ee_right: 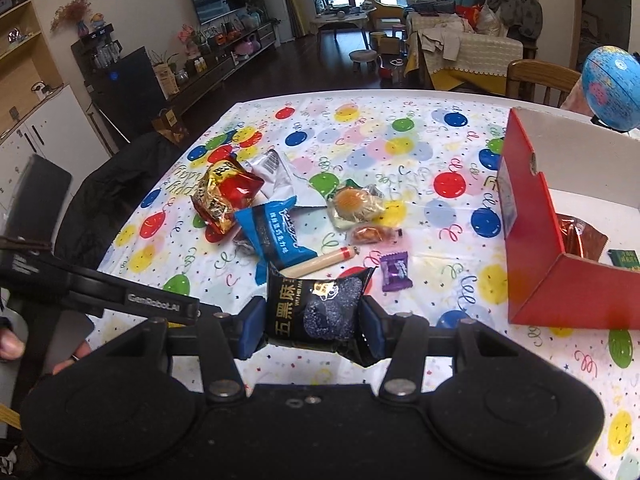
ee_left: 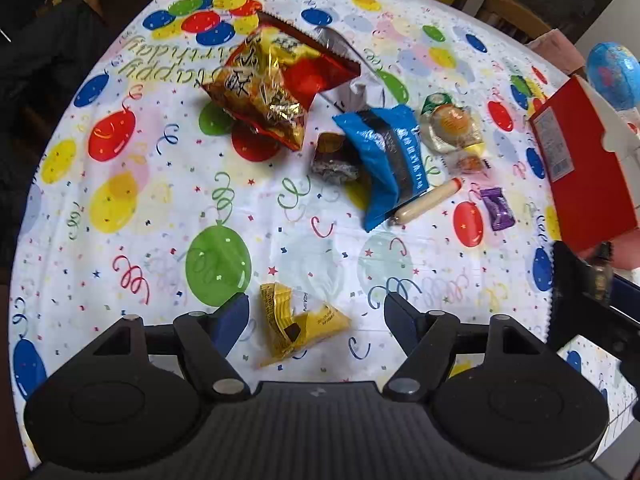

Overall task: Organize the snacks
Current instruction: 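Grasp the yellow wrapped snack with the left tool while the right tool grasps the black chocolate packet, then carry the yellow snack with the left tool while the right tool carries the black packet to the box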

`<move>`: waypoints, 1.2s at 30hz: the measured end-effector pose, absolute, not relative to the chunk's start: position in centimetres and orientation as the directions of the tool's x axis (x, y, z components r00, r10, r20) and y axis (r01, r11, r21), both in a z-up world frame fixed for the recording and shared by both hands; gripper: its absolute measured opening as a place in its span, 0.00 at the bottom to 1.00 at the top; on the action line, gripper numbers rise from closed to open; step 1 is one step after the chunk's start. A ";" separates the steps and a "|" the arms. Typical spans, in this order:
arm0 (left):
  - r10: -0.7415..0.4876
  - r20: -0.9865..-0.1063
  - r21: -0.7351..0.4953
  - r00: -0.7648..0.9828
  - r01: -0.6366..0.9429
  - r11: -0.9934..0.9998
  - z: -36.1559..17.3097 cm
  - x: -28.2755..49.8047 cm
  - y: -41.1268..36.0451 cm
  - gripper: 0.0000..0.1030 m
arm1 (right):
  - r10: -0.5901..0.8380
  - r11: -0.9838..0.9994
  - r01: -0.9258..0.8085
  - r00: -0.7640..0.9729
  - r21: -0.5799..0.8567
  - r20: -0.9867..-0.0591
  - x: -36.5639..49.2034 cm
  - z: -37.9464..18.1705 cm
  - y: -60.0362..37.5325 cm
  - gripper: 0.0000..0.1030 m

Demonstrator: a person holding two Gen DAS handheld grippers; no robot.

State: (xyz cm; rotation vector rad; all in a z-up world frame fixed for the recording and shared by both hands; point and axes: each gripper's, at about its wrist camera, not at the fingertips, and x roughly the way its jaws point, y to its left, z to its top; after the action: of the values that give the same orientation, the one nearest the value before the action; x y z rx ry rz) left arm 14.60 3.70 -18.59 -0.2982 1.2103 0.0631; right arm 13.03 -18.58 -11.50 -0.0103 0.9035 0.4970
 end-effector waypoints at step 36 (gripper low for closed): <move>-0.208 -0.807 -0.207 0.552 0.065 0.976 -7.1 19.0 -10.7 0.30 | 0.290 0.950 -0.291 0.669 0.117 -0.684 16.7 -6.2 -32.4 0.48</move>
State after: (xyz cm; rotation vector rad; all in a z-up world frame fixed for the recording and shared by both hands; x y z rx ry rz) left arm 19.05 -10.74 -7.14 -0.1601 0.9736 -0.1621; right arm 16.71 -32.36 -6.25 -0.0018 0.7708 0.3272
